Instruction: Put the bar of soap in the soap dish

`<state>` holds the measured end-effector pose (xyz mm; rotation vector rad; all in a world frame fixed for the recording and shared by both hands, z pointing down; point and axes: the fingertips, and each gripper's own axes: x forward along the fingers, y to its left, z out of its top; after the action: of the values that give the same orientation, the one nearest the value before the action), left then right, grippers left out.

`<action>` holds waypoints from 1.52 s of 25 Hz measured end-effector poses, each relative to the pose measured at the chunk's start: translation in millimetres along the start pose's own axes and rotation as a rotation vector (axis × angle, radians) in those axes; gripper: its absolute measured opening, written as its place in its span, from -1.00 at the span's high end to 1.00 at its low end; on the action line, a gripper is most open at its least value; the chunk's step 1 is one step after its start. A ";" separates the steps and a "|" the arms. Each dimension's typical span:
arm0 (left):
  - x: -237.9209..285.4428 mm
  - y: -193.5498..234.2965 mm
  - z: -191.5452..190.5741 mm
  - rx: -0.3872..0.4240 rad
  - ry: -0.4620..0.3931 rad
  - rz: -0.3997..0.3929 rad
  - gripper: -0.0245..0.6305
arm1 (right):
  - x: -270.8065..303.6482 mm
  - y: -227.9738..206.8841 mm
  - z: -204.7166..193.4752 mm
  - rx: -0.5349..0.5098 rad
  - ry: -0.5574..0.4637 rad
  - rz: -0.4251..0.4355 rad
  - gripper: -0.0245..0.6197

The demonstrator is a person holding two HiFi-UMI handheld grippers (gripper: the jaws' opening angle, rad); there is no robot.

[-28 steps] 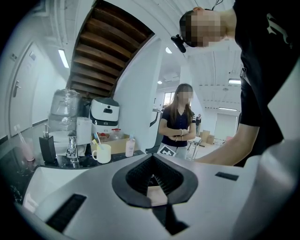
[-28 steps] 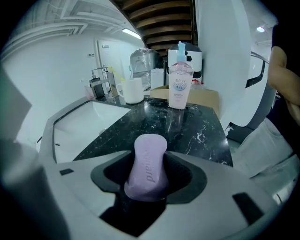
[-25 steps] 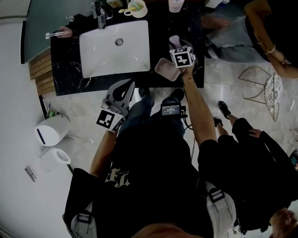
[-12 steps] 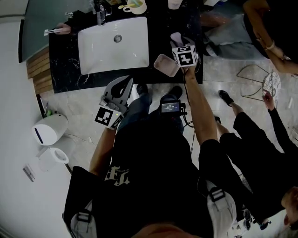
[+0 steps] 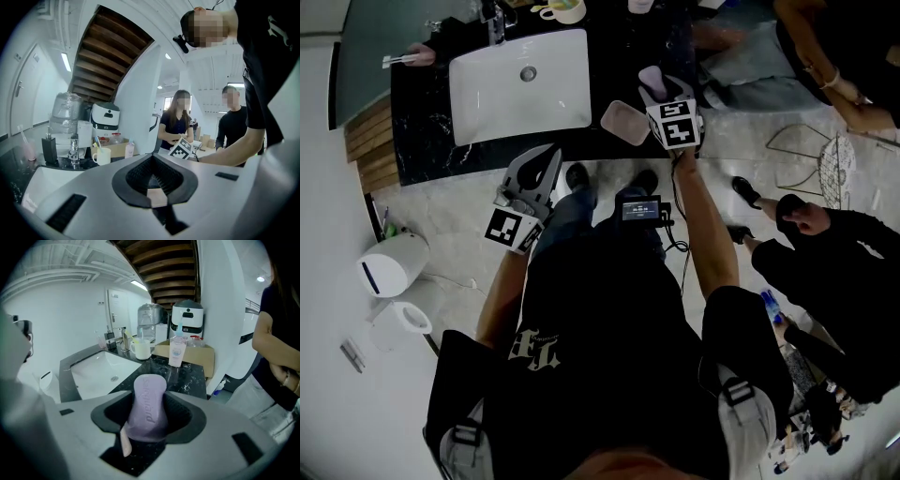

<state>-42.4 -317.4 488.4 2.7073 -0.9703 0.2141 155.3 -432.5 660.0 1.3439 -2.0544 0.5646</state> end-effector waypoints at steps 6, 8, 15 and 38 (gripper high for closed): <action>-8.7 -4.0 0.6 0.003 -0.016 0.002 0.90 | -16.3 34.0 -5.9 -0.059 -0.012 0.065 0.23; -11.5 -6.2 0.2 0.004 -0.020 0.007 0.90 | -15.7 44.6 -13.6 -0.079 -0.007 0.090 0.24; -24.6 -7.0 -4.8 0.008 -0.018 0.027 0.90 | -3.6 78.6 -43.1 -0.173 0.049 0.185 0.23; -41.0 -13.1 -9.9 0.004 -0.028 0.066 0.90 | 21.4 113.7 -80.1 -0.380 0.121 0.321 0.23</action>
<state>-65.9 -280.1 486.3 2.6913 -1.0699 0.1914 65.1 -350.5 730.3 0.7514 -2.1548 0.3519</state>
